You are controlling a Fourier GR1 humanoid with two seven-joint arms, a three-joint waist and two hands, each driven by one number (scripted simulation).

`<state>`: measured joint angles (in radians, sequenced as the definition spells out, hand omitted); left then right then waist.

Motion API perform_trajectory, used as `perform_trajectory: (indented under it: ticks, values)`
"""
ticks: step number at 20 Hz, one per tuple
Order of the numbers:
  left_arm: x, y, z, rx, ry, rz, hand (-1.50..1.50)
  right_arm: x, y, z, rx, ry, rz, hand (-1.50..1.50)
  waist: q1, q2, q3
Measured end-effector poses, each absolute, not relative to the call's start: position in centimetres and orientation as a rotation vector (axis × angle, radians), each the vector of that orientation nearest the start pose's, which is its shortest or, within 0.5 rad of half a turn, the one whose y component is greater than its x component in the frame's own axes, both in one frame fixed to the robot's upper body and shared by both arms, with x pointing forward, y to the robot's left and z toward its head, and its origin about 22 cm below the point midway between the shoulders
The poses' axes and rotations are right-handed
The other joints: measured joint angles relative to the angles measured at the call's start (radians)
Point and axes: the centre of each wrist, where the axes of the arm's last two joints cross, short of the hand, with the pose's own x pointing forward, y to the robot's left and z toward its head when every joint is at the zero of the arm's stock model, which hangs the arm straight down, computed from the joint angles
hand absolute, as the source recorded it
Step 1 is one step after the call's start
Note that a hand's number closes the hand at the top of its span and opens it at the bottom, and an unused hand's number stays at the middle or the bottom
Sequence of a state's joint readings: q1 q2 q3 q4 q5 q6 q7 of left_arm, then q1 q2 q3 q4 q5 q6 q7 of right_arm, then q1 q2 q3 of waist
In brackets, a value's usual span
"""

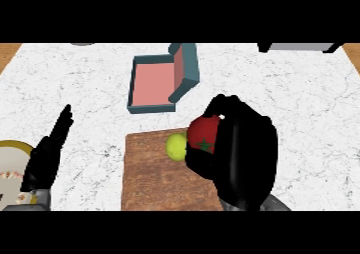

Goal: Pick the tomato from the cutting board and place it in the cardboard box

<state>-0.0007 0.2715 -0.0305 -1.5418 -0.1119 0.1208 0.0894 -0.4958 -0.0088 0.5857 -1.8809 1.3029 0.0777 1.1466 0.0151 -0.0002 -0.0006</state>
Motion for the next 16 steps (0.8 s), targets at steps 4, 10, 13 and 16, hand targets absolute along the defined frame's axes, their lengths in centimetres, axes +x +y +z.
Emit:
perform_trajectory:
  ticks: [4, 10, 13, 16]
  values:
    - [24.7, 28.0, 1.0, 0.365, -1.451, -0.216, 0.00, 24.4, -4.3, 19.6, -1.160, -1.562, 0.532, 1.50, 0.005, 0.001, 0.000]
    - [24.4, 28.2, 1.0, 0.363, -1.455, -0.225, 0.00, 28.7, -2.6, 22.7, -1.146, -1.571, 0.525, 1.50, 0.016, 0.002, -0.001]
    - [24.4, 28.1, 0.8, 0.360, -1.461, -0.228, 0.00, 31.2, -2.1, 23.4, -1.146, -1.532, 0.527, 1.50, 0.021, 0.005, -0.001]
    - [24.7, 28.2, 0.6, 0.357, -1.460, -0.233, 0.00, 33.6, -1.5, 23.5, -1.142, -1.493, 0.532, 1.50, 0.027, 0.008, -0.001]
